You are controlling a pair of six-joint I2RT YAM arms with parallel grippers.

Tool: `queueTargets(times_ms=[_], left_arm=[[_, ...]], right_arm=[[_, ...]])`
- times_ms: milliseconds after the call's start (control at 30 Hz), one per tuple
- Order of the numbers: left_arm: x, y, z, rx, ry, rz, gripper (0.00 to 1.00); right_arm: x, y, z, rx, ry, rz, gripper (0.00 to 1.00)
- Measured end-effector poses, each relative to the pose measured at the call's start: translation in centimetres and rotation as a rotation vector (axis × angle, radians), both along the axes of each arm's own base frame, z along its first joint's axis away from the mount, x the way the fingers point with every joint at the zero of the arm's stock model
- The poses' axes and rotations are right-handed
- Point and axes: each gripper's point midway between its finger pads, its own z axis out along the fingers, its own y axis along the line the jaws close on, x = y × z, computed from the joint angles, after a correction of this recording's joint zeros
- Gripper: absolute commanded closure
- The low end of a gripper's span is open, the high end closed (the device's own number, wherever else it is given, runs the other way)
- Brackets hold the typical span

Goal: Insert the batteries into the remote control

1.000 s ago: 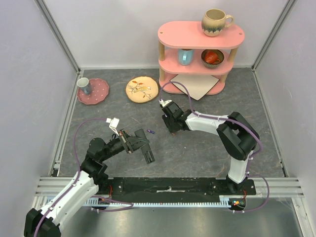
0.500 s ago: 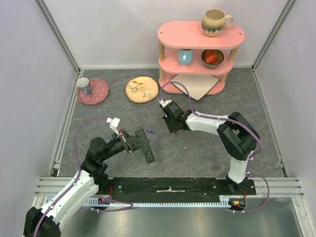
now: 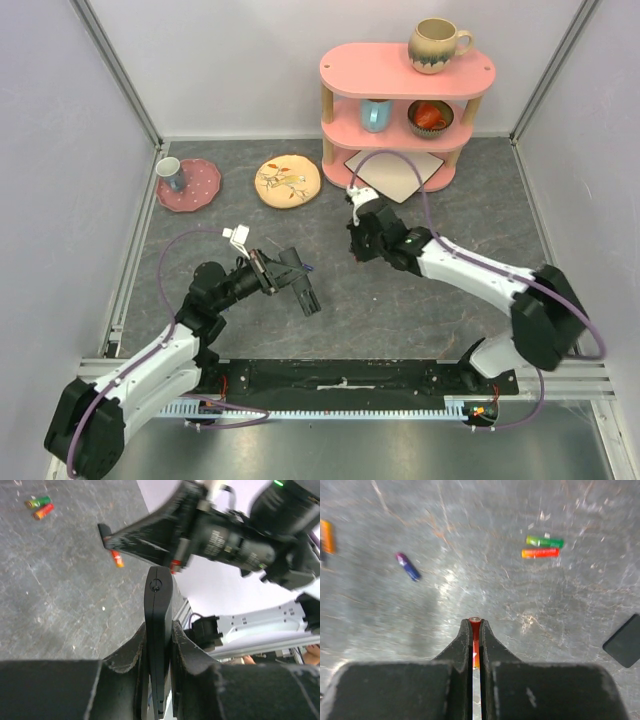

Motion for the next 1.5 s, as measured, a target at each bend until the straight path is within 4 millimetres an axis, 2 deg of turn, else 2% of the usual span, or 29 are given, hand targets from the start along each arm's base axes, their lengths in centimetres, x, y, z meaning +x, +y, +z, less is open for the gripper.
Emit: queueTargets(times_ms=[133, 233, 367, 533, 667, 800, 967, 1267, 1500], left_arm=[[1.6, 0.0, 0.7, -0.023, -0.009, 0.059, 0.98], [2.9, -0.1, 1.0, -0.046, -0.018, 0.102, 0.98], [3.8, -0.7, 1.8, -0.085, -0.051, 0.134, 0.98], [4.5, -1.4, 3.3, -0.168, -0.088, 0.146, 0.98], [4.9, -1.8, 3.6, -0.226, -0.064, 0.147, 0.98], [5.0, -2.4, 3.5, -0.268, -0.009, 0.135, 0.98], [5.2, -2.8, 4.3, -0.315, 0.022, 0.129, 0.98], [5.4, -3.5, 4.4, -0.342, 0.066, 0.110, 0.98], [5.2, -4.1, 4.1, -0.344, 0.090, 0.088, 0.98]], right_arm=[[-0.2, 0.3, 6.4, 0.185, -0.140, -0.025, 1.00], [-1.2, 0.1, 9.4, 0.301, -0.211, -0.034, 1.00], [-2.7, 0.2, 11.4, 0.391, -0.254, -0.024, 1.00], [-5.8, 1.8, 13.8, 0.485, -0.303, 0.043, 1.00], [-7.7, 2.8, 15.7, 0.527, -0.336, 0.086, 1.00], [-8.6, 3.5, 16.4, 0.525, -0.347, 0.105, 1.00], [-9.3, 4.1, 17.1, 0.515, -0.361, 0.125, 1.00], [-10.1, 5.7, 15.1, 0.437, -0.344, 0.169, 1.00], [-9.9, 6.1, 15.0, 0.418, -0.354, 0.169, 1.00]])
